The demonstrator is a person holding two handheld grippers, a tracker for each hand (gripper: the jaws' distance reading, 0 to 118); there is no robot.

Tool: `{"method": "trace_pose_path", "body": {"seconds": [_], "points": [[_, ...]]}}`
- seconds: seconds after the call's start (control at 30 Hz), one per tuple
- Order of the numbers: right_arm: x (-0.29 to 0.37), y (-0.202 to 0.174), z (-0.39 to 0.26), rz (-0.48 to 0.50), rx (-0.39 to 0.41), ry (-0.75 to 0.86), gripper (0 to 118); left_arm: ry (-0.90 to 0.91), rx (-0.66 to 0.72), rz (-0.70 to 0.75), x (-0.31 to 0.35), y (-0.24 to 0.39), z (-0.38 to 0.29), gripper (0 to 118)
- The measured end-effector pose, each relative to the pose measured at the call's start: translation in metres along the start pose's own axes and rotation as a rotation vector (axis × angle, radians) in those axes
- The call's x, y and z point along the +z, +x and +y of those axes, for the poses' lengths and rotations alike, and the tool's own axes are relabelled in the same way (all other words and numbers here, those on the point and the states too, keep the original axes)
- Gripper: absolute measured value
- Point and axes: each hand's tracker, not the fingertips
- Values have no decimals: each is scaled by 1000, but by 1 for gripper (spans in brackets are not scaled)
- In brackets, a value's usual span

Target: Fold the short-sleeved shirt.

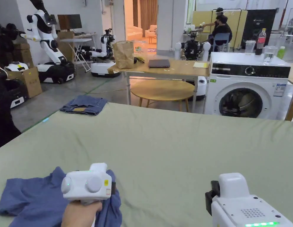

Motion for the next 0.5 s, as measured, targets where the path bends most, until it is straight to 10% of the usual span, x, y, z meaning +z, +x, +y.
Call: {"method": "trace_pose_path", "body": {"seconds": [0.5], "points": [[119, 198, -16, -380, -113, 52, 0, 142, -452, -648, 81, 431, 7, 0]]}}
